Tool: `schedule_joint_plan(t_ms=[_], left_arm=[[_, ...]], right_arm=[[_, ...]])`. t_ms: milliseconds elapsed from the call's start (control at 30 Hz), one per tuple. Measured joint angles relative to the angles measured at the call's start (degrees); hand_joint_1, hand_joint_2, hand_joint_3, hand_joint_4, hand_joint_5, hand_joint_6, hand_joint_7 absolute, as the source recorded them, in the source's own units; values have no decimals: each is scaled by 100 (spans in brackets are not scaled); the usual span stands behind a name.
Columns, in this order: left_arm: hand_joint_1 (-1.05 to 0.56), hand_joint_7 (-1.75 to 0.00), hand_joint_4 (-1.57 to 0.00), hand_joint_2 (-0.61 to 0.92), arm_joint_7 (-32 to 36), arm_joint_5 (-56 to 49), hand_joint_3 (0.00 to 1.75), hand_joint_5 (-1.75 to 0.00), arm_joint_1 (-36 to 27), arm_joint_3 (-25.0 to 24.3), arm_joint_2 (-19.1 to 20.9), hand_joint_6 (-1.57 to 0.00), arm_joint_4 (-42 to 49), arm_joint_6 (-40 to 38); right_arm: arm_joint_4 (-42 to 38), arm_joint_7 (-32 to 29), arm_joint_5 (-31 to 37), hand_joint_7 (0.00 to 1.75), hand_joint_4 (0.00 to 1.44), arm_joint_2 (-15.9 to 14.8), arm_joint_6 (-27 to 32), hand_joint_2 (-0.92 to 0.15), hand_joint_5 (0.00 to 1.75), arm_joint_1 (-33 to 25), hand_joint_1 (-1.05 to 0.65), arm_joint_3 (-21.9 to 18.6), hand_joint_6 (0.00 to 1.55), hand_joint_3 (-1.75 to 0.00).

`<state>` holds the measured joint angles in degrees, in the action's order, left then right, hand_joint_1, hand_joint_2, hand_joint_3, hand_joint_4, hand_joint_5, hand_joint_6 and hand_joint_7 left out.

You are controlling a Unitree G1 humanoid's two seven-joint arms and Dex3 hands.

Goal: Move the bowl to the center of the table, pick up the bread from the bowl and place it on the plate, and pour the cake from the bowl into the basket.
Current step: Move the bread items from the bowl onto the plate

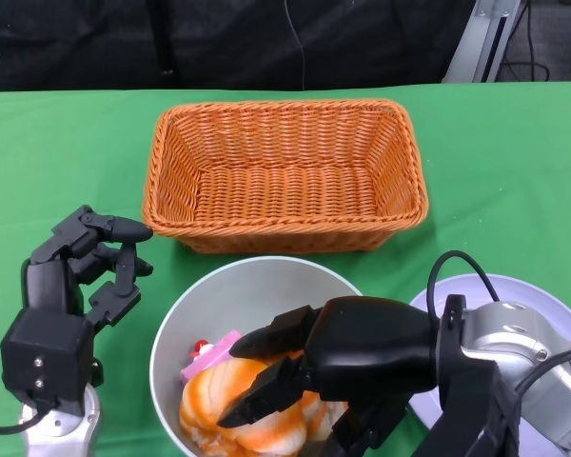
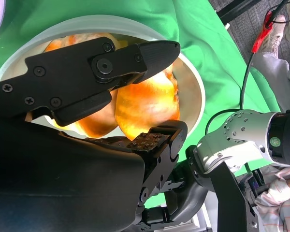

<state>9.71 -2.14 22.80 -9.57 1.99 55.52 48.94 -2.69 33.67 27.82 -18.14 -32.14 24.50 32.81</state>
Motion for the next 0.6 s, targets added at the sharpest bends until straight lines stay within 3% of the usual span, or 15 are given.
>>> schedule_joint_plan(t_ms=[133, 300, 367, 600], left_arm=[[-9, -109, -79, 70, 51, -20, 84, -139, -13, 14, 0, -86, -22, -21], [-9, -110, -79, 70, 137, -91, 83, -139, -44, 86, 0, -85, -49, -112], [-10, -110, -79, 70, 176, -111, 83, -139, -46, 96, 1, -86, -50, -115], [-10, -112, -79, 71, 259, -128, 84, -142, -46, 111, 1, -86, -48, -114]], right_arm=[[-91, -336, 227, 1, 63, 33, -140, -91, 6, -16, -67, 26, 67, -4], [-324, -1000, 644, 1, 67, 165, -477, -92, 6, -121, -64, 208, 70, -2], [-578, -1313, 671, 3, 83, 209, -708, -92, 14, -110, -44, 214, 76, -7], [-1290, -2098, 789, 4, 103, 265, -1339, -92, 23, 31, -26, 215, 84, -6]])
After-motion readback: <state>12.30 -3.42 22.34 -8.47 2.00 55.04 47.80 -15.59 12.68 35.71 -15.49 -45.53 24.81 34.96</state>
